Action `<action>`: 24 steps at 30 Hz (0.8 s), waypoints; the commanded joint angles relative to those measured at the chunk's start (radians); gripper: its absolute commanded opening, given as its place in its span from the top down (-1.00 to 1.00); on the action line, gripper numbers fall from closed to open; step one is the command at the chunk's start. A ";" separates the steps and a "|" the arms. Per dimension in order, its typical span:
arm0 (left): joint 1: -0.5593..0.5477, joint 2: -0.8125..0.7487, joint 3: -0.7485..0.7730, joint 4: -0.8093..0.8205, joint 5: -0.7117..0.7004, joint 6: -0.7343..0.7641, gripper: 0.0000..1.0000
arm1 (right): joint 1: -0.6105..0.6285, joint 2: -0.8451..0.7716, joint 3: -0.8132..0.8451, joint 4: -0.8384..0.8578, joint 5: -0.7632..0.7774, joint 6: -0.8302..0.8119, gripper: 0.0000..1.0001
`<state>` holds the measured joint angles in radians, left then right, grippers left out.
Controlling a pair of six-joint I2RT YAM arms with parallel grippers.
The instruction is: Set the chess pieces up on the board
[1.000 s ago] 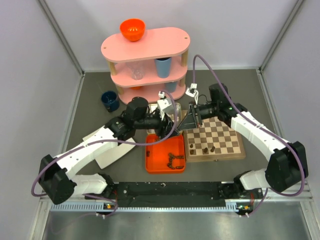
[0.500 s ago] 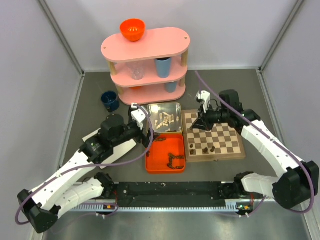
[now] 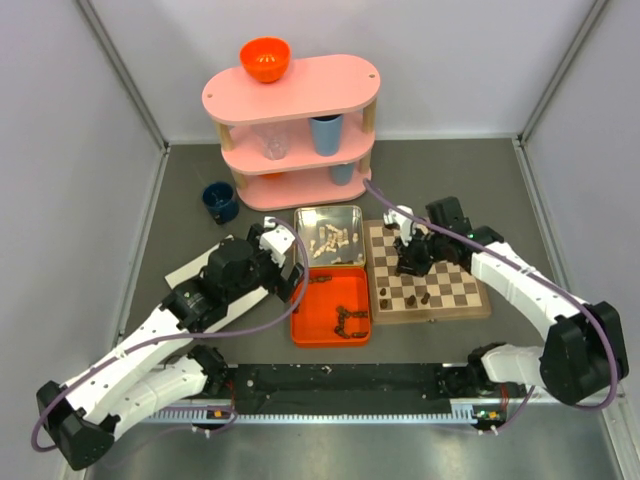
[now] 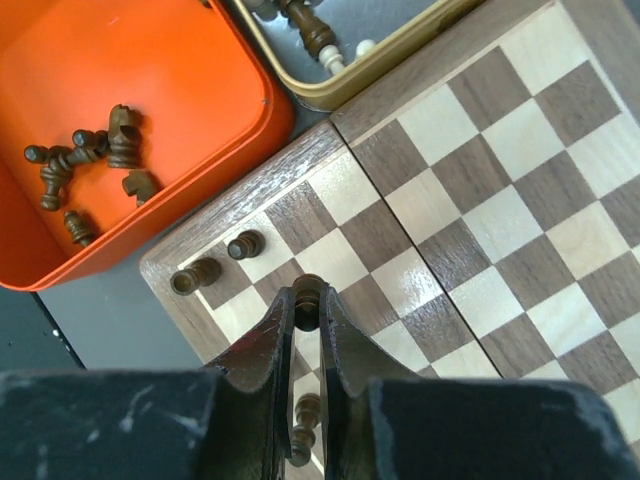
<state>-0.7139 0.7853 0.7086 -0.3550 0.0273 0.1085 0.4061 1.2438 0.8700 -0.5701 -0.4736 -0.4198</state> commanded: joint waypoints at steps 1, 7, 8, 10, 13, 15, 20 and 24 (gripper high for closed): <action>0.004 -0.035 -0.009 0.033 -0.049 0.019 -0.98 | 0.033 0.032 -0.003 0.019 0.012 -0.039 0.90; 0.002 -0.043 -0.012 0.033 -0.049 0.019 -0.98 | 0.066 0.089 -0.012 0.024 0.021 -0.048 0.89; 0.002 -0.043 -0.012 0.034 -0.049 0.019 -0.98 | 0.074 0.092 -0.014 0.022 0.033 -0.053 0.89; 0.004 -0.041 -0.012 0.034 -0.047 0.019 -0.98 | 0.082 0.100 -0.017 0.024 0.039 -0.056 0.88; 0.004 -0.040 -0.012 0.036 -0.044 0.017 -0.98 | 0.086 0.103 -0.023 0.026 0.043 -0.060 0.88; 0.002 -0.038 -0.012 0.036 -0.044 0.019 -0.98 | 0.089 0.102 -0.026 0.024 0.047 -0.068 0.87; 0.004 -0.040 -0.012 0.036 -0.044 0.019 -0.98 | 0.100 0.098 -0.043 0.015 0.043 -0.088 0.86; 0.002 -0.038 -0.012 0.036 -0.044 0.017 -0.98 | 0.108 0.111 -0.043 0.009 0.044 -0.096 0.86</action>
<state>-0.7136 0.7551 0.7029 -0.3538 -0.0128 0.1158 0.4950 1.3449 0.8249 -0.5724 -0.4271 -0.4892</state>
